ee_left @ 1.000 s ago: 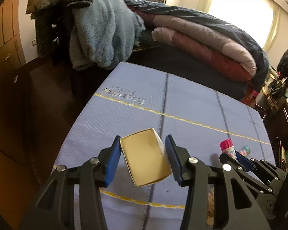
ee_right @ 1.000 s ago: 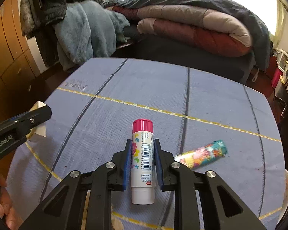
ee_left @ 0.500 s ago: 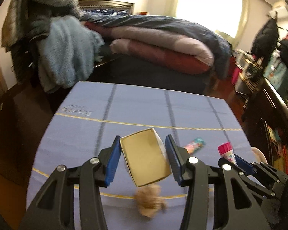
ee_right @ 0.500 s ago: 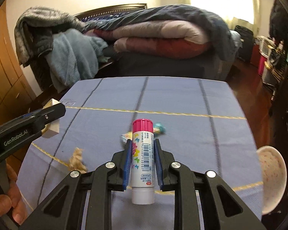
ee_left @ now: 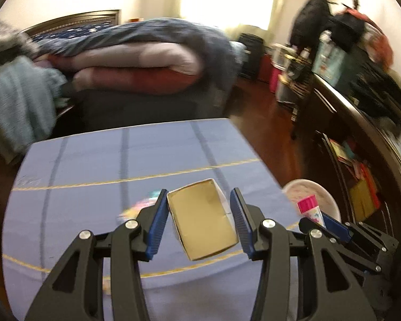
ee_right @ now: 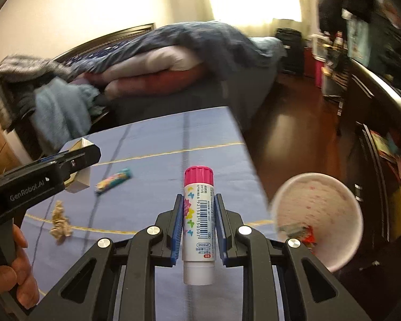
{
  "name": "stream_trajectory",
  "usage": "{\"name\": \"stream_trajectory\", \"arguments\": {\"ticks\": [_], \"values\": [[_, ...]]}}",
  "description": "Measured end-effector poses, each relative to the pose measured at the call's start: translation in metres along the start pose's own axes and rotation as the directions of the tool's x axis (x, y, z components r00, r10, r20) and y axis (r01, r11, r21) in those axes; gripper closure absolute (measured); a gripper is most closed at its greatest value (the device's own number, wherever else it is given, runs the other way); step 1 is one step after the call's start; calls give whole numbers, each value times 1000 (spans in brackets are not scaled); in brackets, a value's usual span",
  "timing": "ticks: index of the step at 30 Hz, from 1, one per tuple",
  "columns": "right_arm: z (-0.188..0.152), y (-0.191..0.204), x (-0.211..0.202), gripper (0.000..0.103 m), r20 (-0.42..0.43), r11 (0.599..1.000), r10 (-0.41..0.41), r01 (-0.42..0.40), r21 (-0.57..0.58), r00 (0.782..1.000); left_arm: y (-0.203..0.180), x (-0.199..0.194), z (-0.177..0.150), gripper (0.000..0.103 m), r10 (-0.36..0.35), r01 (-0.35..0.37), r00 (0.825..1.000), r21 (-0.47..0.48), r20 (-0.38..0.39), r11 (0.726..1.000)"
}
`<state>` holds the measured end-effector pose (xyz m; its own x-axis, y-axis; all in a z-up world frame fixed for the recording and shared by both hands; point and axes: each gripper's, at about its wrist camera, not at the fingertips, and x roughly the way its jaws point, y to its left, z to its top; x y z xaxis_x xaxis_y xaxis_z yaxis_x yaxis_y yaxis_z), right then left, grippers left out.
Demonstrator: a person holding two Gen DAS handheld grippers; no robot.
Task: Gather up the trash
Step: 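Carry the cream box and glue stick over the bin, then open both tools over the bin to drop the items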
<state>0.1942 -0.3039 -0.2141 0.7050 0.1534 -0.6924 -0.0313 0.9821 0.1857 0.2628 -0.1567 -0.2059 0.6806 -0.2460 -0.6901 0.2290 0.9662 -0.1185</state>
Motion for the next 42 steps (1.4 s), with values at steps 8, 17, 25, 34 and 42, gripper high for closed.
{"name": "stream_trajectory", "arguments": {"ticks": [8,17,25,34,42], "values": [[-7,-77,-15,81,26,988,-97,93,124,995,-85,29,3,55,-114,118,993,142,-35,983],[-19,-158,-19,81,16,951,-199,189,245,980,-169,69,5,55,-176,188,982,264,-70,946],[-28,-210,10,81,-22,930,-195,192,315,980,-211,126,1,55,-193,229,969,265,-152,937],[-38,-230,41,64,-52,916,-228,232,326,972,-214,165,-7,18,-196,237,963,240,-183,941],[-34,-219,33,56,-55,912,-262,266,312,963,-185,144,2,13,-173,199,975,198,-137,960]]}}
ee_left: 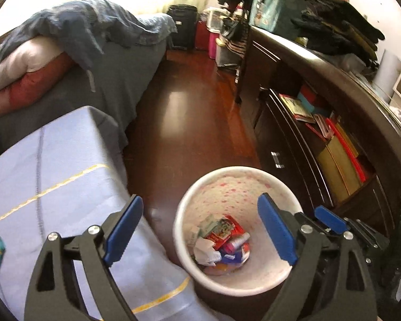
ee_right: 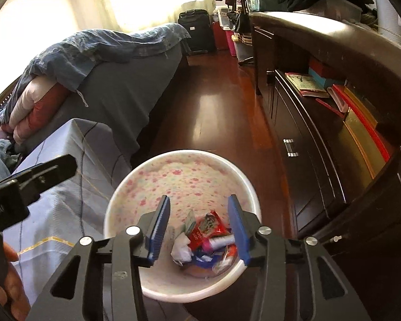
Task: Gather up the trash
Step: 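Open both tools over the bin to drop the items, then move both open tools back over the table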
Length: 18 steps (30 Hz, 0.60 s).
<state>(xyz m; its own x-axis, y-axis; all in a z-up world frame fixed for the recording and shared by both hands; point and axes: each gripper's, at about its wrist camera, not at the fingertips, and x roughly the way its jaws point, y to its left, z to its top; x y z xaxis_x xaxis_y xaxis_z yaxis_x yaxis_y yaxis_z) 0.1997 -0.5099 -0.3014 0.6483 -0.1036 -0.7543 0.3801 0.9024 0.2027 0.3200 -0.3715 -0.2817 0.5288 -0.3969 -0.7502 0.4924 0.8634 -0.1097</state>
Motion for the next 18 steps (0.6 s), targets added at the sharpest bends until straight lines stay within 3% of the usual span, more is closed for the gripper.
{"name": "stream_trajectory", "arguments": {"ticks": [10,18], "values": [[-6,59,-46,44,32,991,101,-98,-86,994,63,-65,-16,9,163,-162,986,-32,32,986],[-25,131,-76,40,11,953,220,-213,-215,975,150,-98,-49,9,250,-250,968,5,-39,968]]}}
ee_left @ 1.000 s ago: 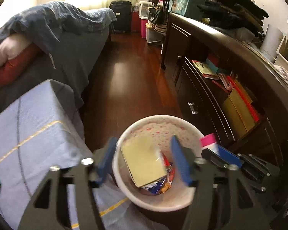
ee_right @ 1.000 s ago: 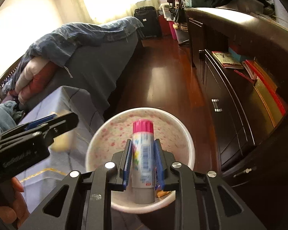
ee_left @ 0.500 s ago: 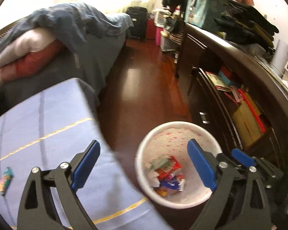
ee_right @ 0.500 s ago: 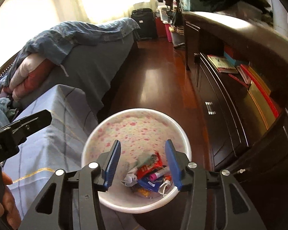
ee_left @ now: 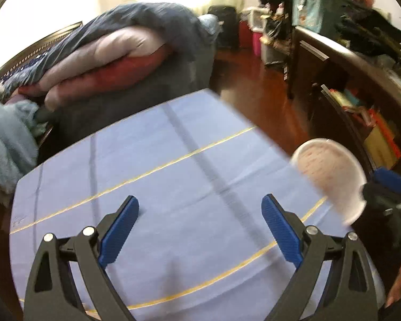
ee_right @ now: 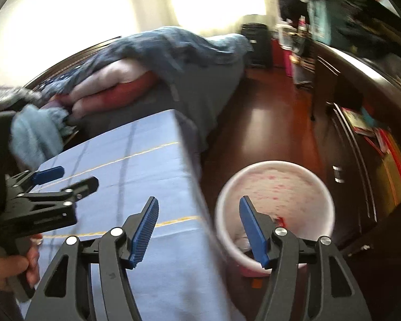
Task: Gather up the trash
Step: 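Move both open tools back over the table, then grasp the colourful lighter with the left tool while the right tool grasps the brown paper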
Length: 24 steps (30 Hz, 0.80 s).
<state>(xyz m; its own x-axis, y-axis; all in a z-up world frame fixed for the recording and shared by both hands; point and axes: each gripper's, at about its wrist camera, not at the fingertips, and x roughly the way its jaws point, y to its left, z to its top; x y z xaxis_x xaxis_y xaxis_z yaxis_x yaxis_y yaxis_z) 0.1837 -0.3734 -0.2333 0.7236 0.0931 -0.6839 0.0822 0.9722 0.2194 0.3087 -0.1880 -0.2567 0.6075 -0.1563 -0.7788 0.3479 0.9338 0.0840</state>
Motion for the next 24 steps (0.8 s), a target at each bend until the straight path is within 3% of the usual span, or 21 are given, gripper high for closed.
{"name": "stream_trajectory", "arguments": {"ticks": [5,10,13,15,17,18,24], "values": [[-3,36,1,40,-18,998,40,-41,-52,999,53,20,-12,10,-12,9,998,-53,-64,999],[-4,62,2,39,-29,995,50,-52,-83,998,81,46,-19,15,-12,5,992,-53,-129,999],[-4,72,4,39,-37,994,44,-48,-99,998,87,55,-21,28,-47,38,988,-65,-146,997],[-3,78,6,39,-42,993,42,-47,-106,998,87,52,-22,42,-45,37,990,-60,-135,998],[-3,81,7,39,-46,993,42,-47,-111,998,86,51,-21,70,-36,29,991,-58,-129,998],[-2,85,7,39,-48,992,47,-52,-114,998,86,50,-21,77,-37,30,991,-56,-128,998],[-4,108,5,39,-54,984,77,-84,-154,996,91,43,-28,80,-89,78,992,-128,-89,989]]}}
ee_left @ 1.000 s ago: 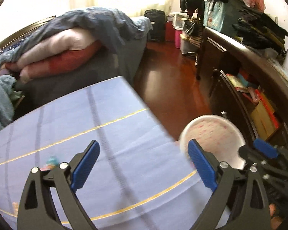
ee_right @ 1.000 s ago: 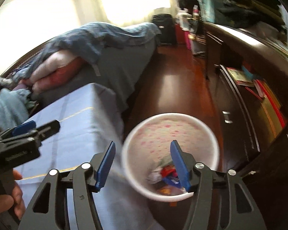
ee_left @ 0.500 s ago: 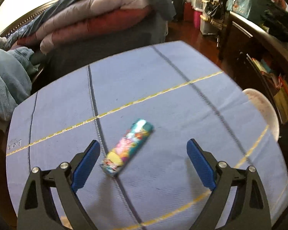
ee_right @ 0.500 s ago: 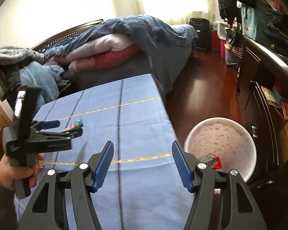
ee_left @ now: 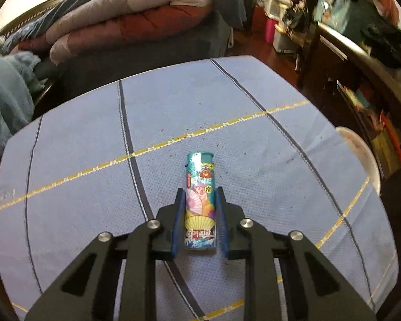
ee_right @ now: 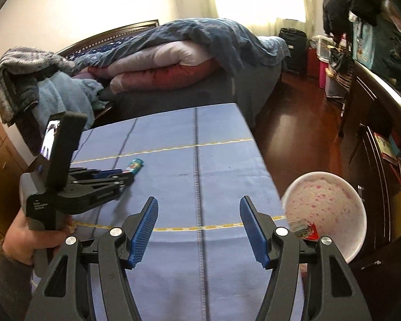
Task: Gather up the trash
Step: 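Grasp the colourful lighter with the left tool while the right tool grasps the brown paper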
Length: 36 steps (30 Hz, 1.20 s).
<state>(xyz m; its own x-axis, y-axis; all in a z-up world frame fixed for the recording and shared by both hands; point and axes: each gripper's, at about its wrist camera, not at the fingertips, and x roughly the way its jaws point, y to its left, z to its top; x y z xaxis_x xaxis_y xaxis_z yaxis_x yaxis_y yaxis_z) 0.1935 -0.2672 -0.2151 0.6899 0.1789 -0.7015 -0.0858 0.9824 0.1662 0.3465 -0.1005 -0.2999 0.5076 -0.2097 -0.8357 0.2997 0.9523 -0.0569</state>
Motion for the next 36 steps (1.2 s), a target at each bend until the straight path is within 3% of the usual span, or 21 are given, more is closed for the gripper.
{"name": "stream_trajectory", "arguments": {"ticks": [6,12,22,26,28,30,32,36], "values": [[-3,31,5,39,-27,998,35,-37,-51,999,24,-35,-8,80,-15,22,996,-83,92,996],[-10,83,18,39,-83,983,143,-151,-108,986,71,-76,-19,80,58,-31,987,-182,147,983],[-29,178,56,39,-207,926,266,-309,-216,942,142,-110,-62,80,167,-115,975,-304,150,946],[-34,203,73,40,-225,918,245,-301,-260,943,161,-115,-75,80,174,-115,974,-342,148,933],[-37,209,79,56,-241,916,227,-291,-277,944,165,-114,-78,80,176,-115,973,-352,147,929],[-39,212,84,63,-265,915,212,-286,-283,940,170,-114,-80,80,177,-115,974,-361,144,926],[-39,209,85,79,-268,916,213,-287,-279,940,171,-115,-82,80,177,-113,973,-364,146,925],[-38,203,79,81,-254,918,225,-292,-268,941,166,-118,-81,80,172,-108,973,-358,154,927]]}}
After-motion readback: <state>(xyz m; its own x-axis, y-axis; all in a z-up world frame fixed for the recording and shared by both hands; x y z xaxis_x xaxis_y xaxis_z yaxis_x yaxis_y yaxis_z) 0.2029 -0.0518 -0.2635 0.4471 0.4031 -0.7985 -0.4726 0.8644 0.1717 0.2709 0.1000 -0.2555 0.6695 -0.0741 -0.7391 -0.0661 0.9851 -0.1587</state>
